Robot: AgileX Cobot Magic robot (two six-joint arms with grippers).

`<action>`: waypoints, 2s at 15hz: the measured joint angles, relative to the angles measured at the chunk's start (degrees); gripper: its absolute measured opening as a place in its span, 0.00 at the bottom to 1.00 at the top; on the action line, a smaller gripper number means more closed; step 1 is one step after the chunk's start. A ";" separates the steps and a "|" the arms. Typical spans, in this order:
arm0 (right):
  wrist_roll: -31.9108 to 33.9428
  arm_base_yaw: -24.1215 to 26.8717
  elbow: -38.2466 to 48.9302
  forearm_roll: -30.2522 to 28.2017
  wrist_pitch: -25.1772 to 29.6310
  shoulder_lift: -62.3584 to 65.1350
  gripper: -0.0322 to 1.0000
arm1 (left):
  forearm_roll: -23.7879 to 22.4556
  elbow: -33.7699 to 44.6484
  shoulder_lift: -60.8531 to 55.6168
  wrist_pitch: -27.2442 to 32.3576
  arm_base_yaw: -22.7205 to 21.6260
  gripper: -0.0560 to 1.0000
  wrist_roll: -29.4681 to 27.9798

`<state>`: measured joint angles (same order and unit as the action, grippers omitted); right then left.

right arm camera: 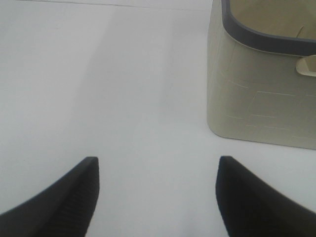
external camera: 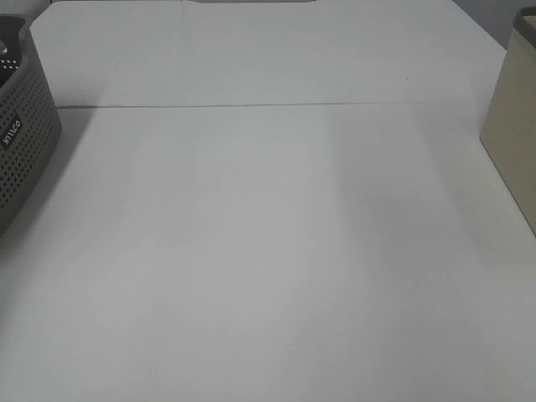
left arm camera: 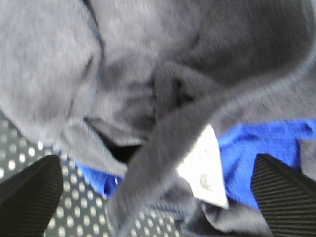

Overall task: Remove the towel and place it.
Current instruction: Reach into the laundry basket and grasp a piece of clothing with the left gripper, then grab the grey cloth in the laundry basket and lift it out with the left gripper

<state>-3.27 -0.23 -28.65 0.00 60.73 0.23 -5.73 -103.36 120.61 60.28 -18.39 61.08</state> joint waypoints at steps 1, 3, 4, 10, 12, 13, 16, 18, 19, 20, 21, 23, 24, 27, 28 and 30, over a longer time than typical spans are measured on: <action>0.00 0.00 0.00 0.00 0.00 0.00 0.67 | 0.40 -0.86 1.03 0.00 0.00 0.98 0.46; 0.00 0.00 0.00 0.00 0.00 0.00 0.67 | 1.03 -1.66 2.64 0.29 0.00 0.98 1.03; 0.00 0.00 0.00 0.00 0.00 0.00 0.67 | 1.26 -1.72 2.75 0.46 0.00 0.96 1.55; 0.00 0.00 0.00 0.00 0.00 0.00 0.67 | 1.95 -2.18 2.81 0.97 0.00 0.45 -1.72; 0.00 0.00 0.00 0.00 0.00 0.00 0.67 | 1.95 -2.18 2.81 0.97 0.00 0.41 -3.90; 0.00 0.00 0.00 0.00 0.00 0.00 0.67 | 1.95 -2.18 2.81 0.97 0.00 0.41 -4.07; 0.00 0.00 0.00 0.00 0.00 0.00 0.67 | 0.97 -2.18 2.81 0.97 0.00 0.30 -4.18; 0.00 0.00 0.00 0.00 0.00 0.00 0.67 | -1.83 -2.18 2.58 1.03 0.06 0.07 -4.13; 0.00 0.00 0.00 0.00 0.00 0.00 0.67 | -2.06 -2.18 2.23 1.15 0.17 0.05 -4.13; 0.00 0.00 0.00 0.00 0.00 0.00 0.67 | -2.01 -2.18 1.26 1.32 0.52 0.05 -4.13; 0.00 0.00 0.00 0.00 0.00 0.00 0.67 | -1.72 -2.29 0.06 1.66 1.15 0.05 -4.13; 0.00 0.00 0.00 0.00 0.00 0.00 0.67 | -1.66 -2.46 -3.50 2.81 3.50 0.05 -4.13; 0.00 0.00 0.00 0.00 0.00 0.00 0.67 | -1.66 -2.46 -5.73 2.92 4.81 0.05 -4.13; 0.00 0.00 0.00 0.00 0.00 0.00 0.67 | -1.60 -2.46 -12.43 3.32 8.37 0.05 -5.10; 0.00 0.00 0.00 0.00 0.00 0.00 0.67 | -1.60 -2.46 -14.78 3.84 9.45 0.05 -6.07; 0.00 0.00 0.00 0.00 0.00 0.00 0.67 | -1.72 -2.46 -18.91 4.24 10.66 0.05 -7.91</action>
<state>-3.27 -0.23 -28.65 0.00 60.73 0.23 -7.45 -105.83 101.70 64.52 -7.73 53.17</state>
